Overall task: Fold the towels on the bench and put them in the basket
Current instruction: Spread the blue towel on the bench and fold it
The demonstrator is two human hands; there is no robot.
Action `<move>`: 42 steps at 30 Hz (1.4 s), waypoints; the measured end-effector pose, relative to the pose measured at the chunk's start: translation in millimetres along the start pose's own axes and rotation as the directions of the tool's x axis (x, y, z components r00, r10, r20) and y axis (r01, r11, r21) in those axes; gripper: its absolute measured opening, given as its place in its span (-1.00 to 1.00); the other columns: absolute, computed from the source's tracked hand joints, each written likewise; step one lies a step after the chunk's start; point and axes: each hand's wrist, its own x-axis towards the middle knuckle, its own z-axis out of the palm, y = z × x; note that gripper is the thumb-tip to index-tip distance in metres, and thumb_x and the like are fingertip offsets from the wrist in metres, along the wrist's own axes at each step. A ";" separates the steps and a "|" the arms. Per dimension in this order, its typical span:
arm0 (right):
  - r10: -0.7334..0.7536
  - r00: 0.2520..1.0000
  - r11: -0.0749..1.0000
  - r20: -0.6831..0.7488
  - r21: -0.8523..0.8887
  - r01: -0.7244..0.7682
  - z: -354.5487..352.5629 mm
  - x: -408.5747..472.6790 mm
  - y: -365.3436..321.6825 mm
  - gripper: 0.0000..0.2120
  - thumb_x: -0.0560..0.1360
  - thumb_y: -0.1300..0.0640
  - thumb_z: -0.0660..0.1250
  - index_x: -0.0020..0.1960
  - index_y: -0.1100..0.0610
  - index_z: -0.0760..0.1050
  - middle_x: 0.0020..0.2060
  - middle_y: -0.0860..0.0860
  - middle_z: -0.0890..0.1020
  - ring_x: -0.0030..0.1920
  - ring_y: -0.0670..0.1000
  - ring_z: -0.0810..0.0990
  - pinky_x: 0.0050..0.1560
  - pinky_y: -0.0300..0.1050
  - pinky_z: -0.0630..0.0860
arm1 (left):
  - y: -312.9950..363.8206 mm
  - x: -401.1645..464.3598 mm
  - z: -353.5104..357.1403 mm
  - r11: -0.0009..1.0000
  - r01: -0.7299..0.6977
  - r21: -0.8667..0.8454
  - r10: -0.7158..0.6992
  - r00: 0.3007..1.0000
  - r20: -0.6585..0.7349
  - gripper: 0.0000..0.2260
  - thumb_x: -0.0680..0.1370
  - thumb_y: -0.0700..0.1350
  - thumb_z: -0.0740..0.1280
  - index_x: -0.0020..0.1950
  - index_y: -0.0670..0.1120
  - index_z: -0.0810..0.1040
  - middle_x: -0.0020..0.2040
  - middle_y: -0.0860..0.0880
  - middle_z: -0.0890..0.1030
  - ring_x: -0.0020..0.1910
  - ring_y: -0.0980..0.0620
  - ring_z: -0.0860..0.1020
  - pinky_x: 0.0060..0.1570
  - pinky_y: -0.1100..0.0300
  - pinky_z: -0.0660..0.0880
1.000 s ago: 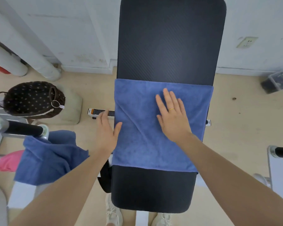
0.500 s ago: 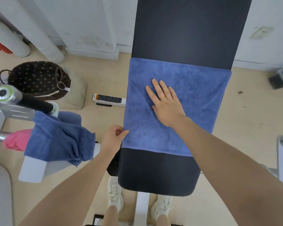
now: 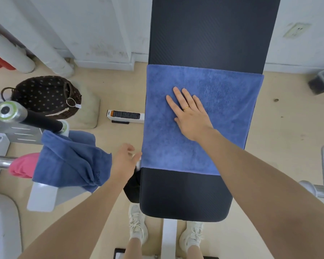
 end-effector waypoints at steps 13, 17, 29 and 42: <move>0.435 0.900 0.897 -0.001 0.088 -0.433 -5.4 -55.5 106.9 -0.42 0.62 -0.11 -0.06 0.53 0.04 -0.19 0.53 -0.02 -0.17 0.53 0.06 -0.19 0.47 0.10 -0.20 | 146.7 45.3 28.1 0.293 -0.635 0.715 0.731 0.631 0.261 -0.37 0.58 0.03 0.22 0.54 -0.09 -0.01 0.55 -0.11 -0.12 0.53 -0.13 -0.08 0.47 0.02 -0.05; 0.463 0.885 0.877 -0.058 0.177 -0.447 -27.4 -41.9 133.6 -0.49 0.64 0.02 -0.03 0.54 0.06 -0.08 0.54 0.02 -0.11 0.53 0.08 -0.12 0.48 0.02 -0.08 | 177.1 52.1 23.9 0.329 -0.594 0.735 0.690 0.682 0.242 -0.36 0.57 0.11 0.20 0.54 0.01 -0.05 0.55 -0.10 -0.13 0.52 -0.13 -0.07 0.42 0.02 0.11; 0.546 0.836 0.759 0.054 0.391 -0.521 -83.1 -15.1 155.1 -0.85 0.53 0.06 0.21 0.02 0.11 0.45 0.03 0.09 0.56 0.12 0.16 0.44 0.15 -0.04 0.28 | 218.3 45.5 33.3 0.285 -0.432 0.856 0.566 0.796 0.214 -0.03 0.36 0.23 0.42 0.51 0.13 -0.20 0.48 -0.16 -0.05 0.34 -0.22 0.17 0.14 0.07 0.40; 0.406 0.881 0.203 0.245 0.915 -0.348 -124.3 27.4 16.5 -0.81 0.48 0.26 0.32 0.00 0.16 0.32 -0.37 -0.01 0.38 -0.66 -0.18 0.34 -0.59 -0.34 0.33 | 187.7 81.2 -51.7 0.713 -0.701 0.009 0.681 0.695 0.233 -0.75 0.60 -0.22 0.17 0.24 -0.13 0.51 0.10 0.00 0.50 0.11 0.02 0.49 0.07 0.33 0.38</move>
